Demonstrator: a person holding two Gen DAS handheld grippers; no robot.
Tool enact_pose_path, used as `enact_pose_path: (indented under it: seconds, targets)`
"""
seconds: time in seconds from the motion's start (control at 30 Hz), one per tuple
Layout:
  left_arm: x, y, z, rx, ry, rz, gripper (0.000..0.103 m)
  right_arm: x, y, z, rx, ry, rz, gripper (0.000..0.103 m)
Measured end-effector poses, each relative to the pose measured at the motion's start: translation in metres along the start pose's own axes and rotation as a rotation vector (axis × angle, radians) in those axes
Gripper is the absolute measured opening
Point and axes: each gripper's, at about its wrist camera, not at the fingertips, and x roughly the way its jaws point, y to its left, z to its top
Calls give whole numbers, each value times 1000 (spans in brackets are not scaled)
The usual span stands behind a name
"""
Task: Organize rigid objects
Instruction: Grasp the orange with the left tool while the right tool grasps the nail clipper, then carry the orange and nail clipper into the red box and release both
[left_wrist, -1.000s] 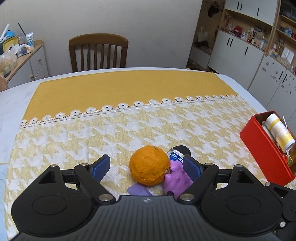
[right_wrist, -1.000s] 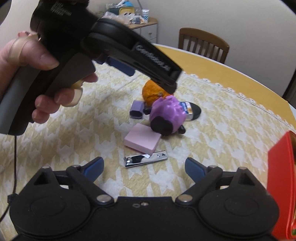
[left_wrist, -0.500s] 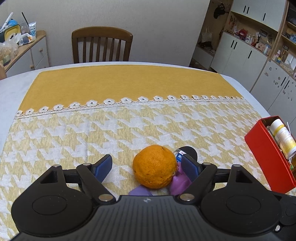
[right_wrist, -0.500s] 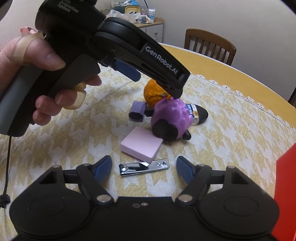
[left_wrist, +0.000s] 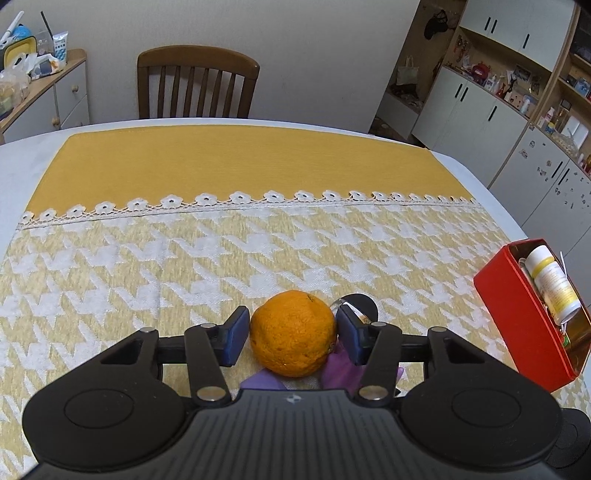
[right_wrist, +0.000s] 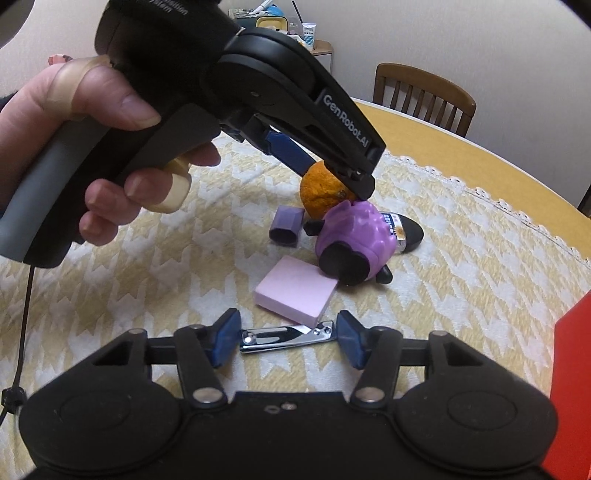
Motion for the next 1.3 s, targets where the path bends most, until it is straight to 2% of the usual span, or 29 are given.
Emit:
enact_pose_path:
  seconds: [0.17,0.47,0.73,0.97,1.3]
  targets:
    - [-4,-1,-3,7,-1,26,51,-4,1,-2,-1,8,-17,57]
    - [-16,7,-10,-11,6,37,50,-24,-7,-12,67,8,-36,57]
    - [-36,12,-14,-44,-2,55,50,-51,-23,-17,149,-1,-88,57]
    - [-64,1,-15,-49,-2,45,50,-86,-35,-16,200,-42,-106,57]
    - [-98,-37,-6,-7,-12,-25,50,-129,-51,-14,255,-93,-124,57]
